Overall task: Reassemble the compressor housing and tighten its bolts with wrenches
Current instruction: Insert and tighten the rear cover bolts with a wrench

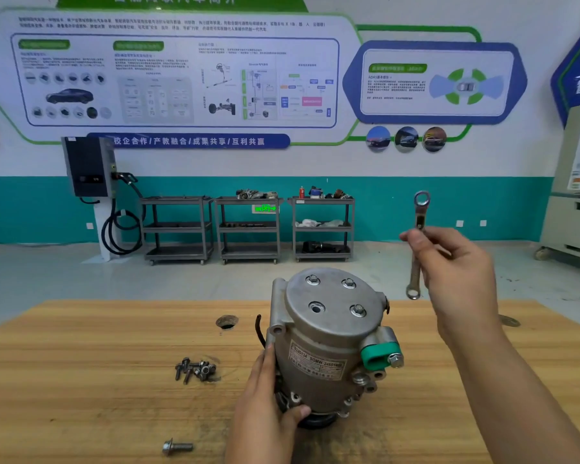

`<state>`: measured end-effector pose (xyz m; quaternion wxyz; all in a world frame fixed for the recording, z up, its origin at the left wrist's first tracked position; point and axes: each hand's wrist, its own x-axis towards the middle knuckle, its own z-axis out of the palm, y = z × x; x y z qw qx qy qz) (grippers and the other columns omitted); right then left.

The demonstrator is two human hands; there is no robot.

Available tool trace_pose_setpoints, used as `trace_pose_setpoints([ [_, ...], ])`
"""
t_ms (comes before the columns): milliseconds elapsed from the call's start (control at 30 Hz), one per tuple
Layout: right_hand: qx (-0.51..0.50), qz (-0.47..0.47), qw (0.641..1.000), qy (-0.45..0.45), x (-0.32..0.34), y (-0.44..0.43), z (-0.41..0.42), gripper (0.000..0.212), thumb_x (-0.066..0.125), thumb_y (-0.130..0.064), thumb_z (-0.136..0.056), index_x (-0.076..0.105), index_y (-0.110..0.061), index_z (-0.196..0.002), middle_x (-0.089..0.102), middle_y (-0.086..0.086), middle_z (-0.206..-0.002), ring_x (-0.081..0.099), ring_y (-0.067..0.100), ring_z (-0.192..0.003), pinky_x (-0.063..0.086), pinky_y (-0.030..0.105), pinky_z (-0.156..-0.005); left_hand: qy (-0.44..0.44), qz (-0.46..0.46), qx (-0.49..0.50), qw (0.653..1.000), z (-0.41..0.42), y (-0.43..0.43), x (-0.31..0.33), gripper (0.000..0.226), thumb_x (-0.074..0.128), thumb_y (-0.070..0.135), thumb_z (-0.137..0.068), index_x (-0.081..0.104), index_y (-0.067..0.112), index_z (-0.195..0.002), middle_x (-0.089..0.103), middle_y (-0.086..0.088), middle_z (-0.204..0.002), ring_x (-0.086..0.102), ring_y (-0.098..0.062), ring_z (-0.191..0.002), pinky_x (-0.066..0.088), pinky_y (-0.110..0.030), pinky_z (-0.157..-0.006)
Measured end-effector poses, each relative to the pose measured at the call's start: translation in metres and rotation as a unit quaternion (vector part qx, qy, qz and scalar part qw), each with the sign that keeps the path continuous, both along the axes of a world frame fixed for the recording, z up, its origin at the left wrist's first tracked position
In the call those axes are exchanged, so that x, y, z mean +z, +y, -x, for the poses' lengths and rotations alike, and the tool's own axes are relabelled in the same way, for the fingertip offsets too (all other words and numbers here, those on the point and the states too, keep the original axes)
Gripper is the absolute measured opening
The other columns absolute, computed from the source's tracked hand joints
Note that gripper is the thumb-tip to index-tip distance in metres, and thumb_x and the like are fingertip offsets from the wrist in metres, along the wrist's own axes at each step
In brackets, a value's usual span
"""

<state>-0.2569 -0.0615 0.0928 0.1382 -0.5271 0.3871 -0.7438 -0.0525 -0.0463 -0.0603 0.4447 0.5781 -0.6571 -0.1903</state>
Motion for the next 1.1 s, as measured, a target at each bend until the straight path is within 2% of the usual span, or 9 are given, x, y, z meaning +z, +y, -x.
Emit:
trace_pose_setpoints([
  [133, -0.038, 0.007, 0.997, 0.071, -0.015, -0.002, 0.0, 0.019, 0.053, -0.02, -0.093, 0.057, -0.029, -0.077, 0.058, -0.007, -0.062, 0.055, 0.004, -0.047, 0.047, 0.017, -0.048, -0.007, 0.015, 0.007, 1.0, 0.001, 0.002, 0.001, 0.105, 0.08, 0.028, -0.071, 0.009, 0.037, -0.149, 0.017, 0.022, -0.154, 0.029, -0.002, -0.136, 0.022, -0.024, -0.114],
  [333, -0.002, -0.06, 0.994, 0.093, -0.03, -0.024, -0.001, 0.021, 0.042, -0.021, -0.098, 0.051, -0.026, -0.08, 0.06, -0.006, -0.081, 0.069, 0.014, -0.075, 0.058, 0.029, -0.068, -0.015, 0.034, -0.002, 0.999, 0.001, 0.004, 0.001, 0.1, 0.077, 0.025, -0.074, 0.011, 0.036, -0.149, 0.018, 0.02, -0.153, 0.024, -0.001, -0.138, 0.02, -0.023, -0.114],
  [500, 0.009, -0.083, 0.987, 0.14, -0.033, -0.027, -0.003, 0.022, 0.043, -0.02, -0.097, 0.052, -0.027, -0.079, 0.061, -0.005, -0.081, 0.066, 0.015, -0.08, 0.055, 0.041, -0.074, -0.035, 0.034, 0.005, 0.999, 0.0, 0.006, 0.003, 0.1, 0.075, 0.034, -0.075, 0.008, 0.037, -0.149, 0.032, 0.016, -0.147, 0.035, -0.005, -0.131, 0.03, -0.028, -0.111],
  [600, -0.024, -0.063, 0.976, 0.208, -0.035, -0.022, -0.006, 0.014, 0.046, -0.018, -0.097, 0.056, -0.016, -0.088, 0.062, 0.003, -0.086, 0.063, 0.017, -0.081, 0.051, 0.042, -0.076, -0.055, 0.025, 0.015, 0.998, 0.001, 0.011, 0.008, 0.1, 0.074, 0.039, -0.074, 0.008, 0.037, -0.149, 0.039, 0.015, -0.14, 0.039, -0.007, -0.127, 0.035, -0.033, -0.109],
  [800, -0.061, -0.065, 0.939, 0.332, -0.033, -0.018, -0.007, 0.008, 0.047, -0.013, -0.096, 0.054, -0.013, -0.092, 0.055, 0.003, -0.089, 0.05, 0.021, -0.082, 0.027, 0.026, -0.059, -0.129, -0.057, -0.02, 0.99, -0.016, 0.018, 0.03, 0.087, 0.052, 0.04, -0.073, 0.009, 0.041, -0.148, 0.047, 0.011, -0.138, 0.048, -0.011, -0.122, 0.041, -0.03, -0.101],
  [900, -0.069, -0.053, 0.938, 0.335, -0.032, -0.017, -0.009, 0.008, 0.046, -0.013, -0.096, 0.051, -0.013, -0.09, 0.051, 0.001, -0.085, 0.045, 0.018, -0.077, 0.03, 0.017, -0.058, -0.327, -0.113, 0.036, 0.938, -0.048, 0.021, 0.029, 0.073, 0.048, 0.022, -0.089, 0.009, 0.033, -0.149, 0.053, 0.004, -0.13, 0.053, -0.017, -0.115, 0.045, -0.03, -0.092],
  [967, -0.075, -0.047, 0.939, 0.333, -0.032, -0.017, -0.01, 0.01, 0.045, -0.014, -0.097, 0.052, -0.012, -0.09, 0.05, 0.0, -0.084, 0.044, 0.016, -0.075, 0.032, 0.006, -0.06, -0.445, -0.155, 0.082, 0.878, -0.073, 0.021, 0.025, 0.054, 0.041, 0.015, -0.092, 0.029, 0.026, -0.143, 0.053, -0.001, -0.125, 0.051, -0.022, -0.115, 0.046, -0.034, -0.093],
  [1033, -0.075, -0.047, 0.938, 0.336, -0.031, -0.017, -0.012, 0.011, 0.046, -0.014, -0.097, 0.055, -0.009, -0.093, 0.051, 0.001, -0.086, 0.044, 0.016, -0.076, 0.032, 0.009, -0.06, -0.483, -0.19, 0.101, 0.849, -0.088, 0.023, 0.018, 0.039, 0.037, 0.013, -0.092, 0.044, 0.022, -0.129, 0.052, -0.003, -0.123, 0.051, -0.023, -0.117, 0.044, -0.033, -0.094],
  [1100, -0.066, -0.044, 0.937, 0.341, -0.031, -0.016, -0.013, 0.011, 0.047, -0.012, -0.096, 0.057, -0.008, -0.095, 0.053, 0.002, -0.089, 0.046, 0.017, -0.079, 0.028, 0.02, -0.058, -0.474, -0.192, 0.11, 0.852, -0.095, 0.024, 0.01, 0.028, 0.036, 0.01, -0.092, 0.051, 0.022, -0.113, 0.054, -0.002, -0.122, 0.054, -0.019, -0.115, 0.042, -0.028, -0.091],
])
